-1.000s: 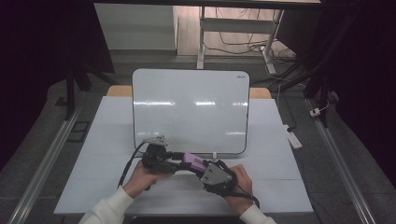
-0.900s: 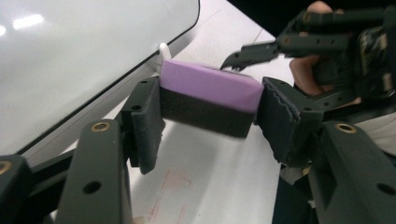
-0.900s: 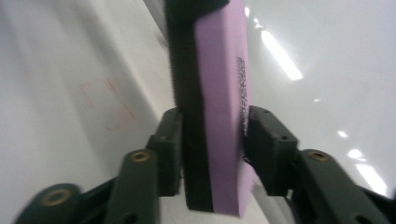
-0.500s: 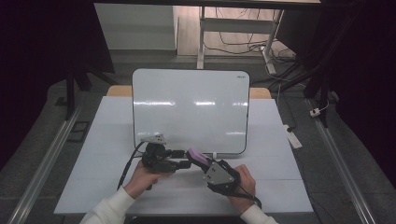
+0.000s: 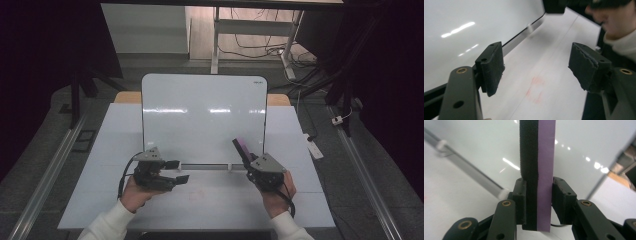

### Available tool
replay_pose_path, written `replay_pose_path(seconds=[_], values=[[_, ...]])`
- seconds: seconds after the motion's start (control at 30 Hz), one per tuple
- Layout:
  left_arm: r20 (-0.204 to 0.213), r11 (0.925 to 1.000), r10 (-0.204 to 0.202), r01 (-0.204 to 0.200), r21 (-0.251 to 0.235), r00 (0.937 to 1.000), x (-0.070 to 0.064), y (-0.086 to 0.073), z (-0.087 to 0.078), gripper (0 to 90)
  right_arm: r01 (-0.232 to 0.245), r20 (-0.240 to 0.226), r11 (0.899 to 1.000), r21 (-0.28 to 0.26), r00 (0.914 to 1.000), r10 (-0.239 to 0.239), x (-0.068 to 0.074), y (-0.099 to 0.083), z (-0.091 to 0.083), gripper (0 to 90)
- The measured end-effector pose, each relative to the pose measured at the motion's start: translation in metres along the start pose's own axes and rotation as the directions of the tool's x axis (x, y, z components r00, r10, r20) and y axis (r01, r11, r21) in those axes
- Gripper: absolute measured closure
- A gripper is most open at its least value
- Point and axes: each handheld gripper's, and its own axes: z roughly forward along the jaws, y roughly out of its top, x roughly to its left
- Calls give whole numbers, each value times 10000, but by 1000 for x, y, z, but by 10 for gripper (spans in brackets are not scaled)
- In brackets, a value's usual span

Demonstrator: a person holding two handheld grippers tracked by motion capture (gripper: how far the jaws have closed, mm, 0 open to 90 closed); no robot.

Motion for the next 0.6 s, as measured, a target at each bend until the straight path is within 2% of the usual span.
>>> replay_pose_path(seconds=[0.07, 0.3, 0.6], values=[[-330, 9999, 102, -100, 73, 9994, 1, -6, -7, 283, -264, 230, 9996, 114, 9994, 261, -7, -2, 1, 651], [-892, 10000, -62, 64, 12, 9960, 6, -26, -29, 282, -1118, 612, 9917, 629, 9923, 1080, -20, -5, 13, 647], [-1414, 9992, -385, 388, -3, 9892, 14, -48, -48, 283, -1101, 650, 9921, 605, 9922, 1061, -21, -3, 24, 611]])
